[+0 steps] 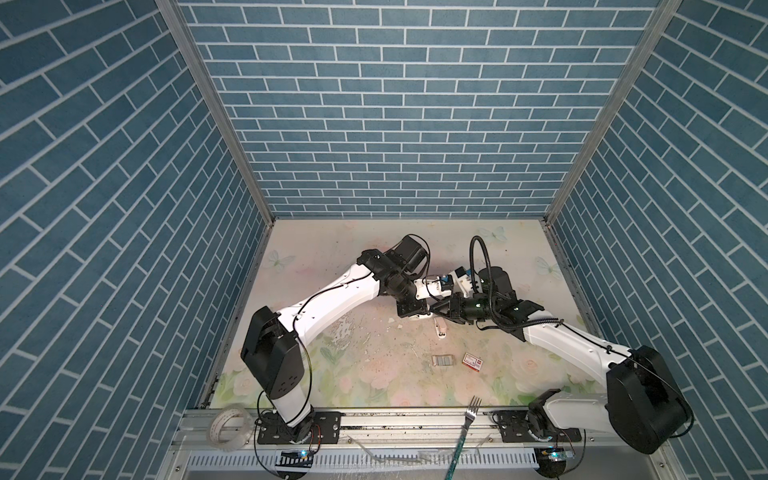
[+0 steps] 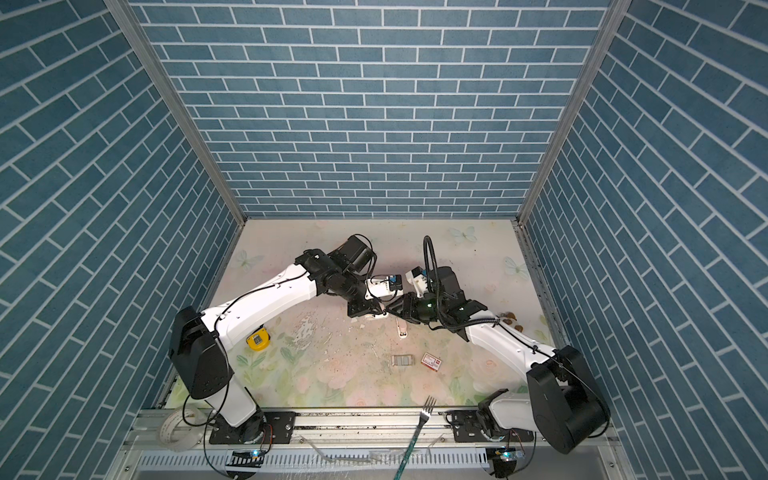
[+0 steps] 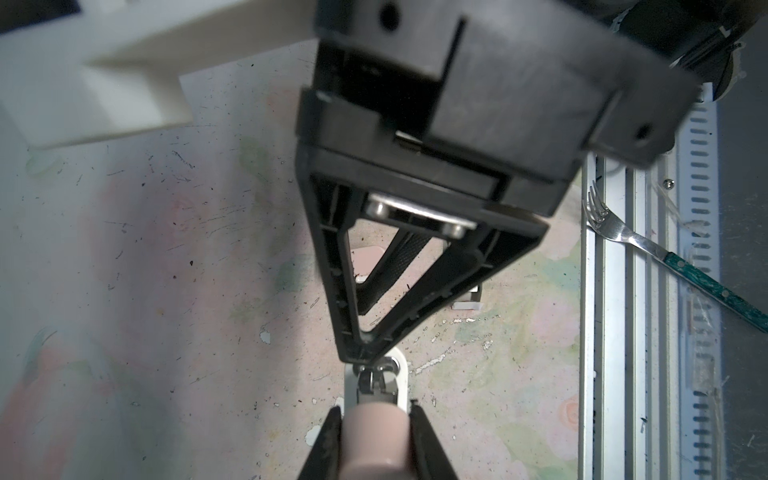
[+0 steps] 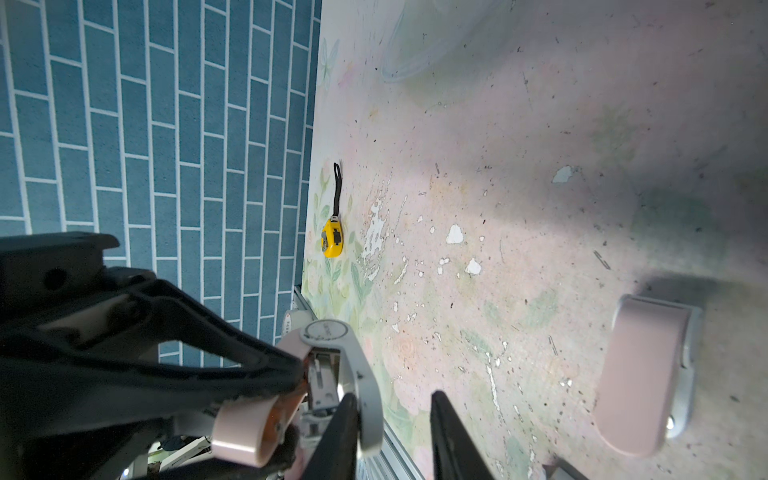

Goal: Load the staples into the stapler

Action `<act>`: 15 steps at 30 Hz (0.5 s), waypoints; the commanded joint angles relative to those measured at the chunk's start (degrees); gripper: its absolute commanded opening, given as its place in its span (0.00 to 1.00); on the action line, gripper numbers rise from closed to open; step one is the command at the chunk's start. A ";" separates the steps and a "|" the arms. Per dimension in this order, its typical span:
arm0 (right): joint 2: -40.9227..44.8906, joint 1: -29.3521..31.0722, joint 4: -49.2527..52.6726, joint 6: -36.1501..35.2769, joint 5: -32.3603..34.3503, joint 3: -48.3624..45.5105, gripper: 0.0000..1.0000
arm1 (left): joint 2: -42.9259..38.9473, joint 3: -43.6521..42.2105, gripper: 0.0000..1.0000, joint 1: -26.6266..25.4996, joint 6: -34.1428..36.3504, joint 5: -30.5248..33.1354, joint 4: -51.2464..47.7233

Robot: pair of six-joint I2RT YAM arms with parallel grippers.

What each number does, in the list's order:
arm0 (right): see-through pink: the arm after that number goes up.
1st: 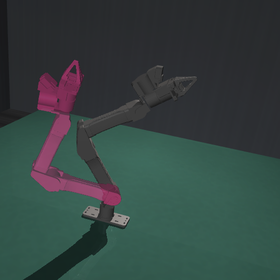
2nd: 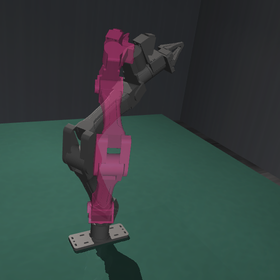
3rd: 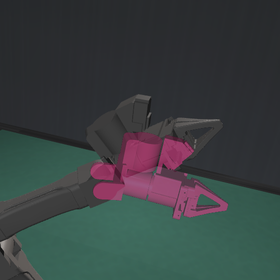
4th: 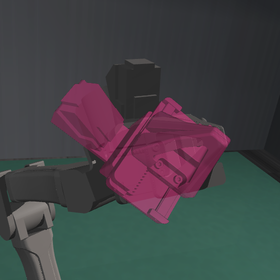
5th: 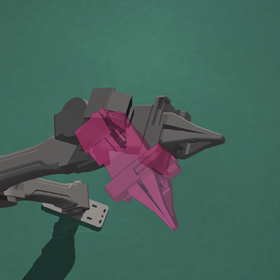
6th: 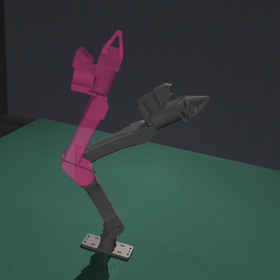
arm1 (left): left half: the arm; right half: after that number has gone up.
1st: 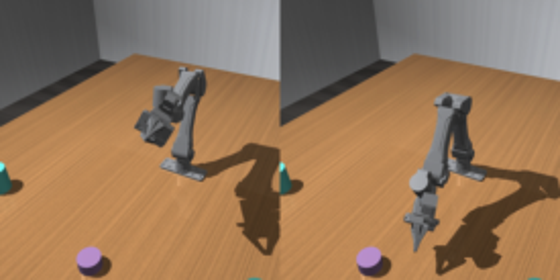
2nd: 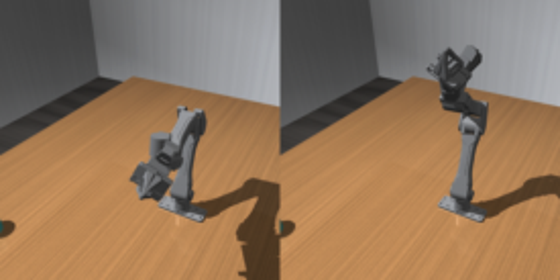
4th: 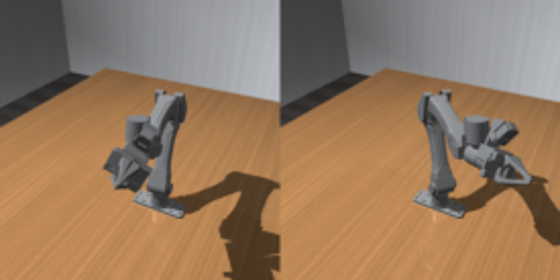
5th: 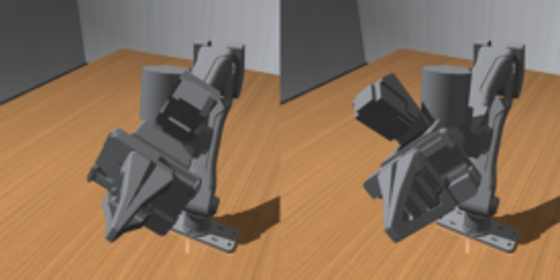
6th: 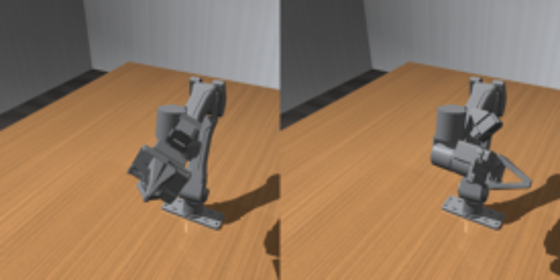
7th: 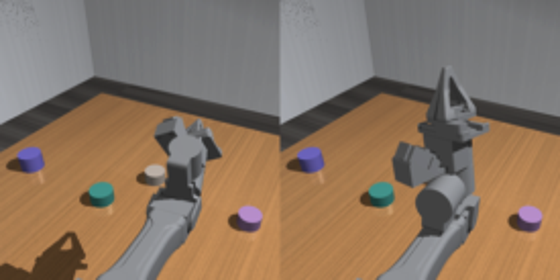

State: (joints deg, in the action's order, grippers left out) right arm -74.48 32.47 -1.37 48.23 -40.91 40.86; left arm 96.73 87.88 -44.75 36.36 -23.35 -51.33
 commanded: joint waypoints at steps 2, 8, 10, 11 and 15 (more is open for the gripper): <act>1.44 0.40 0.40 0.90 0.74 -0.68 0.30 | -1.82 2.47 0.00 -0.25 -1.97 -1.80 1.10; 1.35 0.40 -0.61 1.17 0.89 -1.40 0.29 | -1.63 4.29 0.00 -0.25 -4.00 -2.42 1.72; 1.28 0.40 -0.91 1.21 0.91 -1.64 0.29 | -1.76 4.72 0.00 -0.25 -4.64 -2.37 2.11; 1.26 0.40 -1.24 1.34 0.96 -1.83 0.29 | -1.70 5.05 0.00 -0.25 -4.95 -2.39 2.26; 1.28 0.40 -2.86 2.09 0.96 -2.60 0.29 | -1.48 5.71 0.00 -0.25 -6.29 -2.84 2.68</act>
State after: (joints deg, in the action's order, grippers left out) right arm -74.19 32.47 -3.05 48.80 -39.92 39.42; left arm 96.73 91.46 -44.77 31.75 -24.77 -51.16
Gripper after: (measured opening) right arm 0.289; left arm 0.251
